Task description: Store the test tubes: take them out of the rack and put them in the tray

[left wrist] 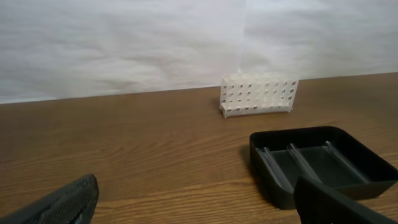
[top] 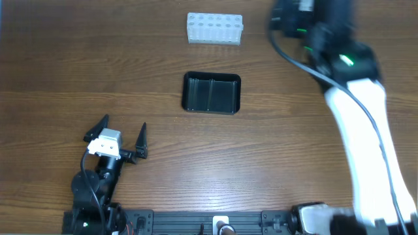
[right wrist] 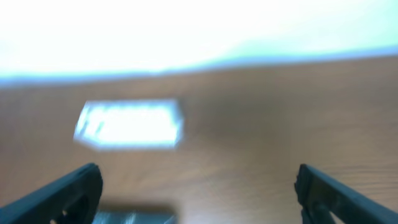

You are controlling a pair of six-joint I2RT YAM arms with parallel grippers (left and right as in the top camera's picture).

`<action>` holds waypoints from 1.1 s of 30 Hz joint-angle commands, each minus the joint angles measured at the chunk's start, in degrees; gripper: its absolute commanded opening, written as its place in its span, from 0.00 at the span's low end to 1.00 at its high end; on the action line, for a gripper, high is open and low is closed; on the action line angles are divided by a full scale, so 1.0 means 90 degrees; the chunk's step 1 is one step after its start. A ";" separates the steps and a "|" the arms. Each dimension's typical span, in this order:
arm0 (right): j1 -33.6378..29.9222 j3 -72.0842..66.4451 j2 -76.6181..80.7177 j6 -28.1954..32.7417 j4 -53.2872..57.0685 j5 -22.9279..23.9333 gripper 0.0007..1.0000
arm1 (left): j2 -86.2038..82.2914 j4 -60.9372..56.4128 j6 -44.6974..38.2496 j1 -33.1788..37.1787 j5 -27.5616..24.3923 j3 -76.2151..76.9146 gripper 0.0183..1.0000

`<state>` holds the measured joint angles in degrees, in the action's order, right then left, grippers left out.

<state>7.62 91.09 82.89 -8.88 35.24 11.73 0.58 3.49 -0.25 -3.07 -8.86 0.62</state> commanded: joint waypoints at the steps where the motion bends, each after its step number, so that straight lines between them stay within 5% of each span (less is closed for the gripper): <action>1: -0.0357 -0.1926 -0.1596 0.0719 -0.0685 0.0505 0.99 | -0.0034 0.0007 -0.0068 0.0034 -0.0078 -0.0032 1.00; 13: -0.0432 -0.6348 -0.5833 0.0950 -0.1477 0.0495 0.99 | -0.0034 0.0007 -0.0068 0.0034 -0.0078 -0.0032 1.00; 22: -0.0437 -0.9017 -0.8228 0.1018 -0.3167 0.0493 0.99 | -0.0034 0.0007 -0.0068 0.0034 -0.0078 -0.0032 1.00; 33: -0.0427 -0.9828 -0.9180 0.0945 -0.3390 0.0464 0.99 | -0.0034 0.0007 -0.0068 0.0034 -0.0078 -0.0032 1.00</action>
<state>4.05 3.86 1.78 -0.05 5.26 15.62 0.58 3.51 -0.25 -3.07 -8.86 0.62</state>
